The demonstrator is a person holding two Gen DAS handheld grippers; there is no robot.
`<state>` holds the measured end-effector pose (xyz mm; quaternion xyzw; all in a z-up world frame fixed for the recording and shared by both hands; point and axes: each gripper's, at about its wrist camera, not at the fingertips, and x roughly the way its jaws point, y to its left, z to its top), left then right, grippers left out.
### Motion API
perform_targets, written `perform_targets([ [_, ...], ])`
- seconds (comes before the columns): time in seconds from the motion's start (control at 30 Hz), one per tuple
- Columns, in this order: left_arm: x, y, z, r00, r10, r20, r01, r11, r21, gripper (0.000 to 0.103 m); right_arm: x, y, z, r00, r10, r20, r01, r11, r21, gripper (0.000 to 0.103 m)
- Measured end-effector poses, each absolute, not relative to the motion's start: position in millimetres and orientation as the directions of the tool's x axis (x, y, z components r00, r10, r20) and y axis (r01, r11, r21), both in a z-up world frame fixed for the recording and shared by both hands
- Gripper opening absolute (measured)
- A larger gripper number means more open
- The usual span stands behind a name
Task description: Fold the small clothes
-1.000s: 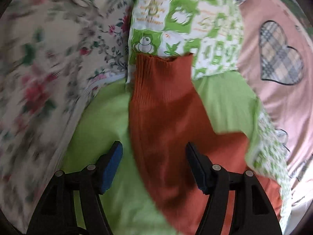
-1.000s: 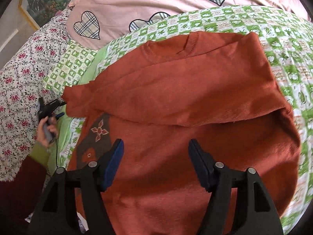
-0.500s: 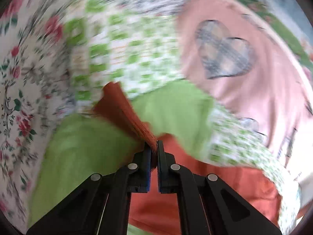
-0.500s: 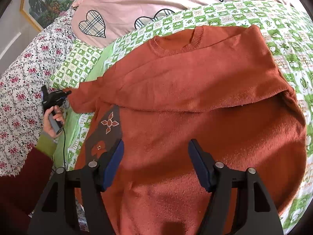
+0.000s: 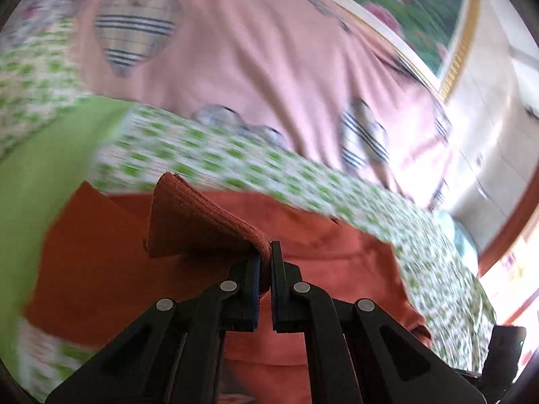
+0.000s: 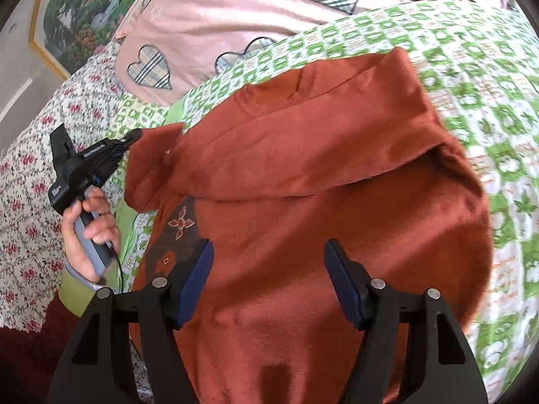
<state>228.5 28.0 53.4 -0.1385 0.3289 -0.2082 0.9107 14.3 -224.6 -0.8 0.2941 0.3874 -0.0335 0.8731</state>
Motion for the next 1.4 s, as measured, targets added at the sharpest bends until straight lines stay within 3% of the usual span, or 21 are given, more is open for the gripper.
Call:
perform_targets([
  [0.2, 223, -83, 26, 0.640, -0.490, -0.592, 0.395, 0.870, -0.294, 0.002, -6, -249, -2, 0.710, 0.111, -0.696, 0.346, 0.806, 0.481, 0.069],
  [0.4, 237, -138, -18, 0.553, -0.476, -0.684, 0.431, 0.866, -0.254, 0.004, -21, -270, 0, 0.720, 0.057, -0.692, 0.401, 0.780, 0.481, 0.069],
  [0.43, 236, -139, -23, 0.535, -0.479, -0.696, 0.434, 0.863, -0.260, 0.009, -22, -272, 2, 0.722, 0.054, -0.690, 0.402, 0.778, 0.482, 0.069],
  [0.47, 237, -137, -25, 0.524, -0.481, -0.703, 0.433, 0.861, -0.266, 0.020, -22, -273, 3, 0.725, 0.049, -0.688, 0.404, 0.779, 0.480, 0.069],
  [0.57, 225, -121, -28, 0.499, -0.487, -0.717, 0.431, 0.857, -0.282, 0.048, -15, -272, 7, 0.728, 0.041, -0.684, 0.399, 0.786, 0.472, 0.069],
  [0.63, 209, -99, -22, 0.513, -0.475, -0.715, 0.424, 0.865, -0.270, 0.056, -5, -270, 8, 0.728, 0.044, -0.684, 0.389, 0.796, 0.465, 0.069],
  [0.8, 173, -33, -8, 0.553, -0.449, -0.702, 0.398, 0.883, -0.250, 0.058, 35, -255, 11, 0.720, 0.064, -0.691, 0.332, 0.842, 0.425, 0.069],
  [0.9, 162, 20, -6, 0.596, -0.368, -0.714, 0.322, 0.924, -0.208, 0.059, 69, -240, 14, 0.713, 0.058, -0.699, 0.280, 0.890, 0.359, 0.069],
  [1.03, 162, 88, -12, 0.632, -0.238, -0.738, 0.170, 0.971, -0.167, 0.059, 124, -213, 18, 0.697, 0.043, -0.716, 0.161, 0.963, 0.215, 0.069],
  [1.23, 181, 126, -42, 0.586, -0.142, -0.797, 0.089, 0.990, -0.111, 0.058, 199, -189, -7, 0.633, -0.024, -0.774, 0.036, 0.999, -0.002, 0.068],
  [1.27, 188, 129, -48, 0.576, -0.139, -0.806, 0.076, 0.990, -0.117, 0.058, 208, -188, -14, 0.619, -0.046, -0.784, 0.035, 0.999, -0.031, 0.066],
  [1.3, 192, 131, -51, 0.571, -0.137, -0.809, 0.069, 0.991, -0.119, 0.058, 214, -190, -18, 0.613, -0.061, -0.787, 0.042, 0.998, -0.044, 0.047],
  [1.33, 200, 132, -54, 0.569, -0.126, -0.813, 0.054, 0.992, -0.116, 0.058, 219, -194, -21, 0.605, -0.059, -0.794, 0.055, 0.998, -0.033, 0.011],
  [1.4, 211, 129, -52, 0.581, -0.123, -0.804, 0.042, 0.992, -0.121, 0.058, 215, -210, -16, 0.636, -0.044, -0.770, 0.118, 0.992, 0.041, 0.006],
])
